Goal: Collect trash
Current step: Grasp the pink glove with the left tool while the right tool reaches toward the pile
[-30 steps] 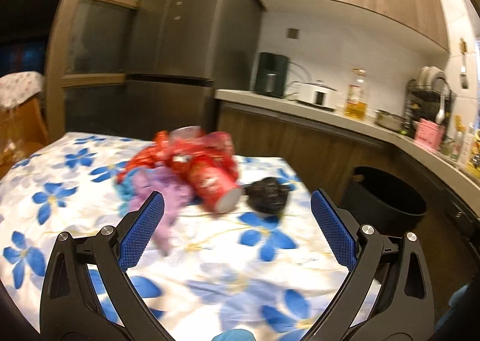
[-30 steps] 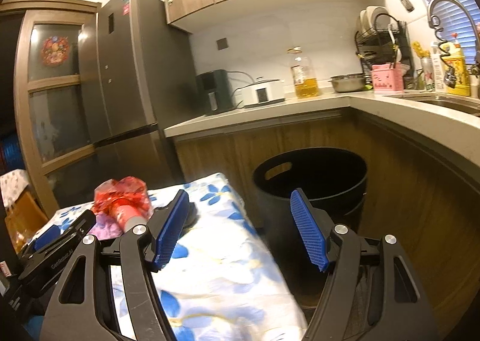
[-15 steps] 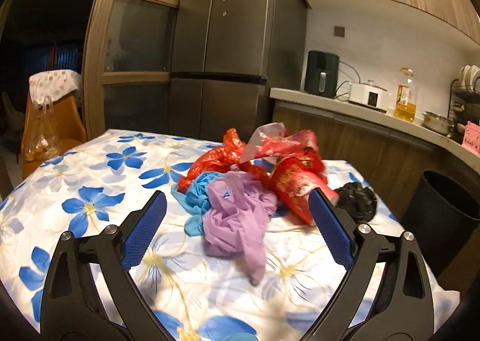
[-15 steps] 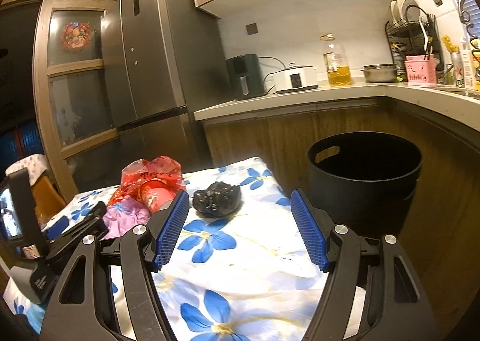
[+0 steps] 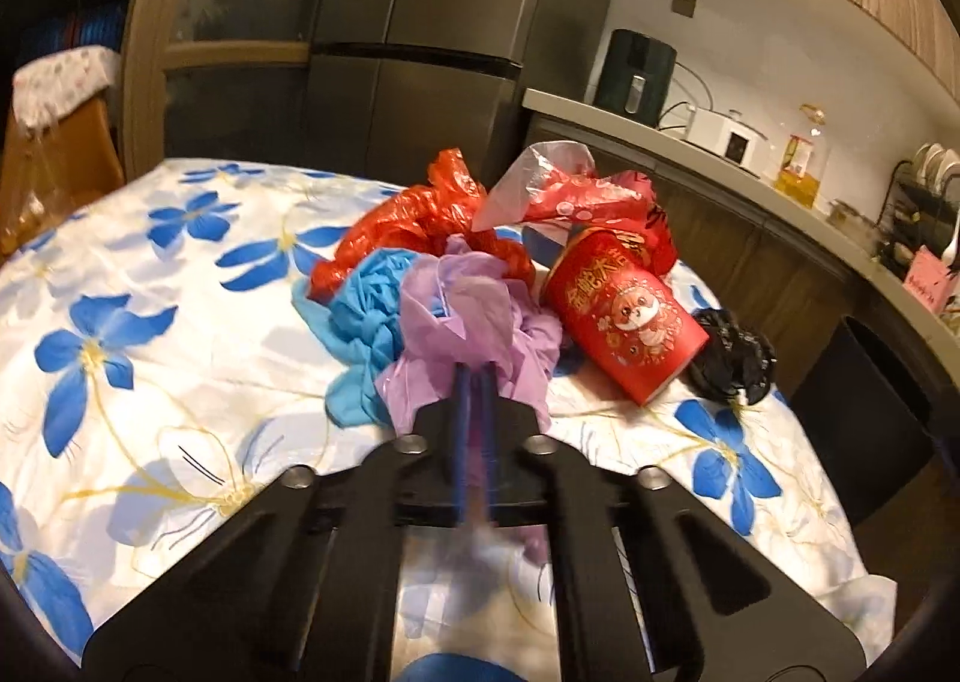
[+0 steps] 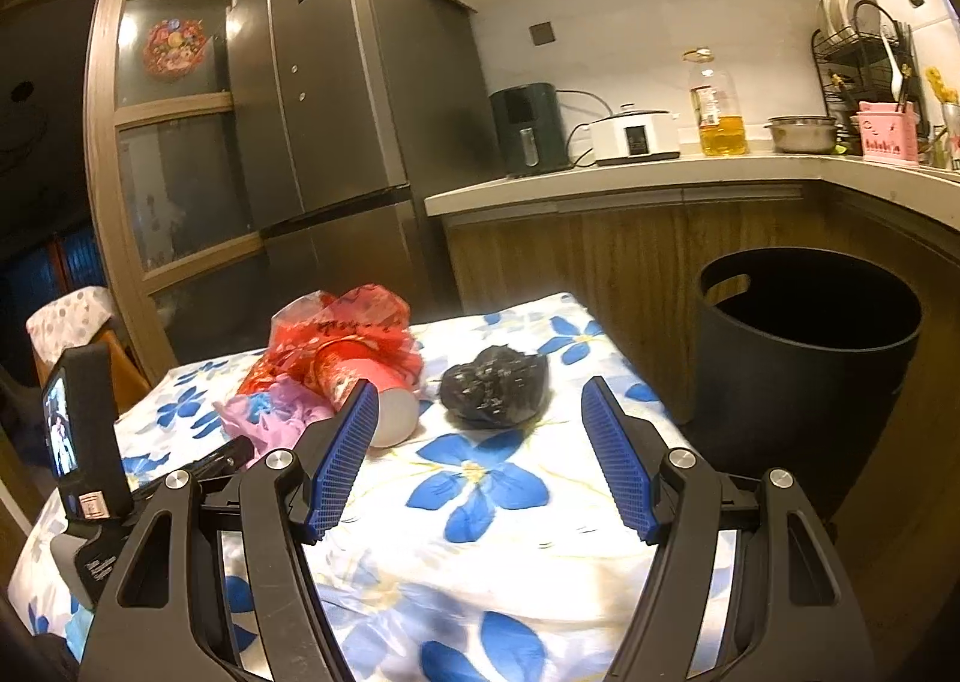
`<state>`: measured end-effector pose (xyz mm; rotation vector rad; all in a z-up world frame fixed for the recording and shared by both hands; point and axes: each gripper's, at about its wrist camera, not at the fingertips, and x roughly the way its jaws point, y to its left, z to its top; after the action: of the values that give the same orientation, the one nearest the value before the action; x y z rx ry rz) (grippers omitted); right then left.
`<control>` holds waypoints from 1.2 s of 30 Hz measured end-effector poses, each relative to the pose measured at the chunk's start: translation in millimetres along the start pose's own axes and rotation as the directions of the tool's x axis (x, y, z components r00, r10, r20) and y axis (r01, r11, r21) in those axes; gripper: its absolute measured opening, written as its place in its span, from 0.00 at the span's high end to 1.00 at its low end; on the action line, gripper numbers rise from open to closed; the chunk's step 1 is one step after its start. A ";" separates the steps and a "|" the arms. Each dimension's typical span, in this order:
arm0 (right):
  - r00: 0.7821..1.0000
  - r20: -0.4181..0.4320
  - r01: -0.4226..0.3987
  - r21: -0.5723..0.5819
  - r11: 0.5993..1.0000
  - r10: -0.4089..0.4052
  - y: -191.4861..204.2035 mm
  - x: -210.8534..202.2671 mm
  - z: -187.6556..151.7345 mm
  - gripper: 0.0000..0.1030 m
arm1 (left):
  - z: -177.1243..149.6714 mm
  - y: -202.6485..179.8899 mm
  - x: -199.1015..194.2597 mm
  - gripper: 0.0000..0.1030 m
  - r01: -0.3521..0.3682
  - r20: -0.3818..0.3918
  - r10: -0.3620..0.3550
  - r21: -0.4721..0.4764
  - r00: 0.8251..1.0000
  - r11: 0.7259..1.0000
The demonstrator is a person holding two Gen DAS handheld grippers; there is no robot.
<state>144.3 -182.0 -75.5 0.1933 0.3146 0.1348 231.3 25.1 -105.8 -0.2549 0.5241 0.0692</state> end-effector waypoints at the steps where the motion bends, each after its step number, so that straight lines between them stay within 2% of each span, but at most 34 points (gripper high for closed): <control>1: 1.000 -0.004 -0.006 -0.005 1.000 0.006 4.1 2.5 -1.3 0.33 | -1.3 2.8 -2.8 1.00 0.015 0.001 -0.015 -0.008 1.000 1.000; 6: 0.998 -0.037 -0.045 -0.027 0.999 0.044 23.7 15.3 -7.7 0.33 | -1.0 20.8 -28.9 1.00 0.039 0.045 -0.037 -0.053 0.998 0.998; 9: 0.996 -0.058 -0.072 -0.039 0.997 0.070 36.8 25.3 -10.9 0.33 | 1.8 35.8 -53.5 1.00 0.021 0.093 -0.015 -0.061 0.996 0.998; 14: 0.988 -0.092 -0.127 -0.062 0.990 0.121 69.2 51.1 -18.9 0.35 | 6.0 58.6 -75.0 1.00 -0.004 0.126 0.014 -0.077 0.992 0.997; 20: 0.993 -0.064 -0.109 -0.091 0.990 0.104 91.0 77.0 -4.5 0.38 | 10.5 78.6 -80.8 1.00 -0.022 0.127 0.032 -0.079 0.991 0.997; 25: 0.995 -0.039 -0.094 -0.198 0.976 0.088 108.7 100.4 11.7 0.38 | 14.0 90.4 -80.5 1.00 -0.006 0.122 0.019 -0.101 0.992 0.995; 32: 0.994 -0.089 -0.086 -0.350 0.933 0.058 119.3 130.9 9.0 0.38 | 18.1 98.6 -78.8 1.00 0.008 0.123 0.007 -0.122 0.992 0.993; 36: 0.995 -0.088 -0.073 -0.366 0.928 0.044 121.9 139.1 6.6 0.38 | 20.5 100.4 -74.0 1.00 0.008 0.115 0.006 -0.122 0.993 0.993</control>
<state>265.1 -42.1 -84.7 -0.1773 0.3559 0.2586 164.2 127.3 -73.8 -0.3684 0.4057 0.1142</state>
